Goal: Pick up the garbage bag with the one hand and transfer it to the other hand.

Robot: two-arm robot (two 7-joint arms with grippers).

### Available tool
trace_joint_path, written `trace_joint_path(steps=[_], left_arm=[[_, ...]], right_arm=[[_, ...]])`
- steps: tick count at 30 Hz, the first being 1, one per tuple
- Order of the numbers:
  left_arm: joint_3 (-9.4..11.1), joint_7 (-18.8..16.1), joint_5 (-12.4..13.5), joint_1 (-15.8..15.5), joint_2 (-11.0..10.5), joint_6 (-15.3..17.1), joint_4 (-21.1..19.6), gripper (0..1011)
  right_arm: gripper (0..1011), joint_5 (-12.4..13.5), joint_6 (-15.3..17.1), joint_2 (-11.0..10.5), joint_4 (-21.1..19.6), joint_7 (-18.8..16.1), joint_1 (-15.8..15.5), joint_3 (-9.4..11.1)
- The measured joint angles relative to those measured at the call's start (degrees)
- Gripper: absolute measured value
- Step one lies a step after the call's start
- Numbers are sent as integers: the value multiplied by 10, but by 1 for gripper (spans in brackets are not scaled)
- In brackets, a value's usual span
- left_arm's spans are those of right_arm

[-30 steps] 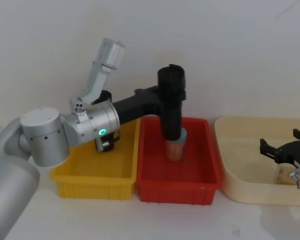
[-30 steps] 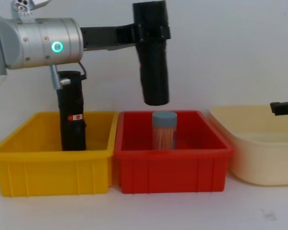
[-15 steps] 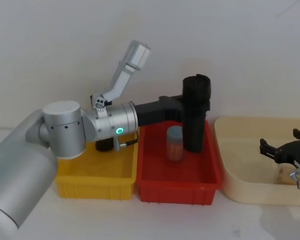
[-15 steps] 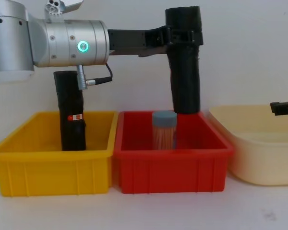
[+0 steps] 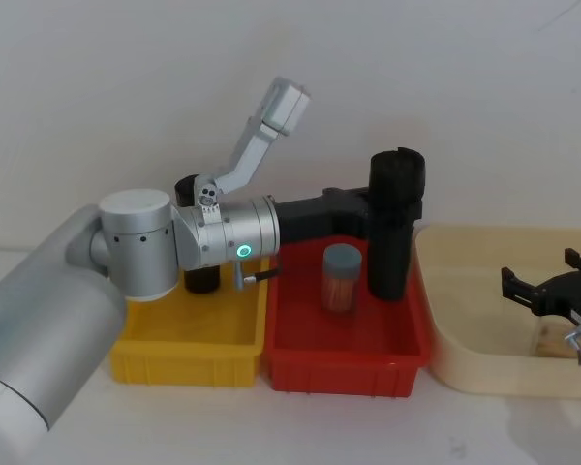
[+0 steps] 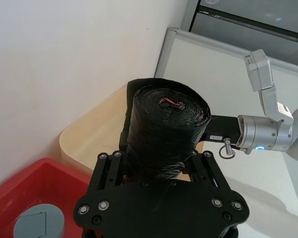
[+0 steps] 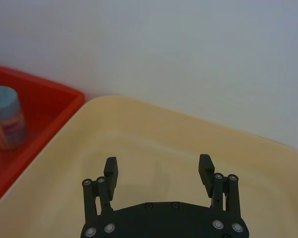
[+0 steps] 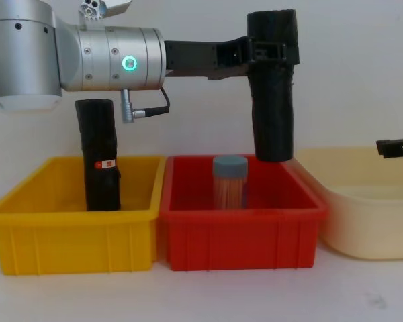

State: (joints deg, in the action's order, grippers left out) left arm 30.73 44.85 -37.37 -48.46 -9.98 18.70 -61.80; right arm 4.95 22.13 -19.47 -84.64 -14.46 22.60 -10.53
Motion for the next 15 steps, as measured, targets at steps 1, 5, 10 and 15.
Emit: trace_joint_path(steps=[1, 5, 10, 15], left_arm=[[1, 1, 0, -1, 0, 0, 1, 532], [3, 3, 0, -3, 1, 0, 4, 532], [5, 5, 0, -5, 2, 0, 7, 532], [6, 7, 0, -7, 3, -1, 9, 532]], right_arm=[[1002, 2, 1, -1, -2, -3, -1, 1], [1002, 17, 7, -7, -15, -22, -6, 8], [1002, 40, 21, -18, -42, -48, -19, 19], [1001, 61, 32, -29, -68, -72, -32, 28]])
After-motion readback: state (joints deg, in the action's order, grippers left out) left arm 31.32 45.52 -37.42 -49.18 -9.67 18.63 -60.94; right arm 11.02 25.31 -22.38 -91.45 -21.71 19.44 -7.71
